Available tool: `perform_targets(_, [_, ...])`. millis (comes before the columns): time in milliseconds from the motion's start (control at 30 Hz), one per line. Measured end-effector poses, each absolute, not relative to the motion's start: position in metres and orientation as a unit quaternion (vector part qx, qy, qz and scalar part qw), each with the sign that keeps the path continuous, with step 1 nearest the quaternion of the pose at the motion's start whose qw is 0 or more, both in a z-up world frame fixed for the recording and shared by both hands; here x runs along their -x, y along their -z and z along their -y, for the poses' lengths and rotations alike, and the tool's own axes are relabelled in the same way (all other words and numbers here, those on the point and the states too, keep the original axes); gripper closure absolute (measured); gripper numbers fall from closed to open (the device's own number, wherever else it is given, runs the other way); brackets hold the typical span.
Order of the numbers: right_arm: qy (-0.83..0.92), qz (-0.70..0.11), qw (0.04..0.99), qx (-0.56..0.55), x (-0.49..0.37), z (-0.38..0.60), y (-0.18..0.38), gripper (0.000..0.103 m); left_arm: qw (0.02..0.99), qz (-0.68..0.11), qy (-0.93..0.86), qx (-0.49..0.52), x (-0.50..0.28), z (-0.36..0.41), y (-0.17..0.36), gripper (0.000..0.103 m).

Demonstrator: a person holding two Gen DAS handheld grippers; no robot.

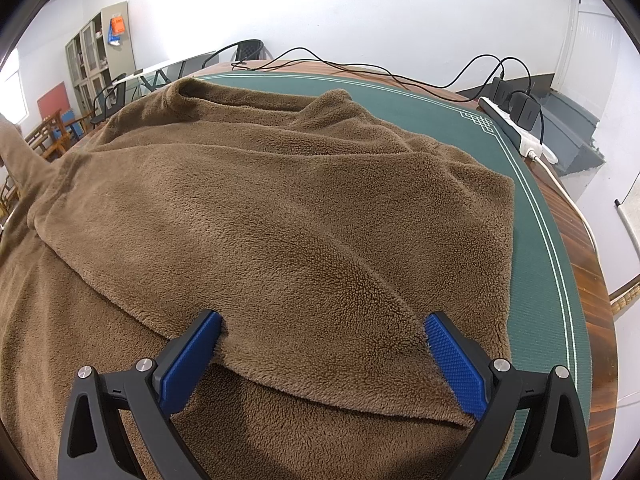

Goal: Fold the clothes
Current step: 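Raise the held side edge with the left gripper to fold it over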

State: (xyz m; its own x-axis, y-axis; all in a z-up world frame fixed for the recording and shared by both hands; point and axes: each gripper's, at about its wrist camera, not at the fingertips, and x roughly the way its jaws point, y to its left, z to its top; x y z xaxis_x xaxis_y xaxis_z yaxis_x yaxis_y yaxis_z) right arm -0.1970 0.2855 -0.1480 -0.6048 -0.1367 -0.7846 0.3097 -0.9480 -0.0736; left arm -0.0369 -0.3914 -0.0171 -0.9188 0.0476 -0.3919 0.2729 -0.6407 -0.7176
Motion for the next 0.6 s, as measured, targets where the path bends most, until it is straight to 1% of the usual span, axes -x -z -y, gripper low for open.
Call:
perform_targets(67, [0.890, -0.101, 0.126, -0.426, 0.197, -0.286, 0.148, 0.001, 0.055, -0.391, 0.897, -0.200, 0.046, 0.369, 0.009, 0.095])
perform_targets(200, [0.890, -0.101, 0.126, -0.426, 0.197, -0.286, 0.148, 0.001, 0.020, -0.303, 0.927, -0.218, 0.066, 0.298, -0.016, 0.095])
perform_targets(367, [0.890, -0.100, 0.126, -0.426, 0.196, -0.286, 0.148, 0.001, -0.064, -0.163, 0.951, -0.254, 0.097, 0.164, -0.038, 0.095])
perform_targets(467, [0.890, -0.098, 0.128, -0.426, 0.196, -0.287, 0.148, 0.001, -0.125, -0.102, 0.946, -0.282, 0.114, 0.083, -0.038, 0.095])
perform_targets(600, [0.891, -0.091, 0.131, -0.425, 0.196, -0.289, 0.147, 0.001, -0.162, -0.045, 0.934, -0.316, 0.132, 0.014, -0.023, 0.095])
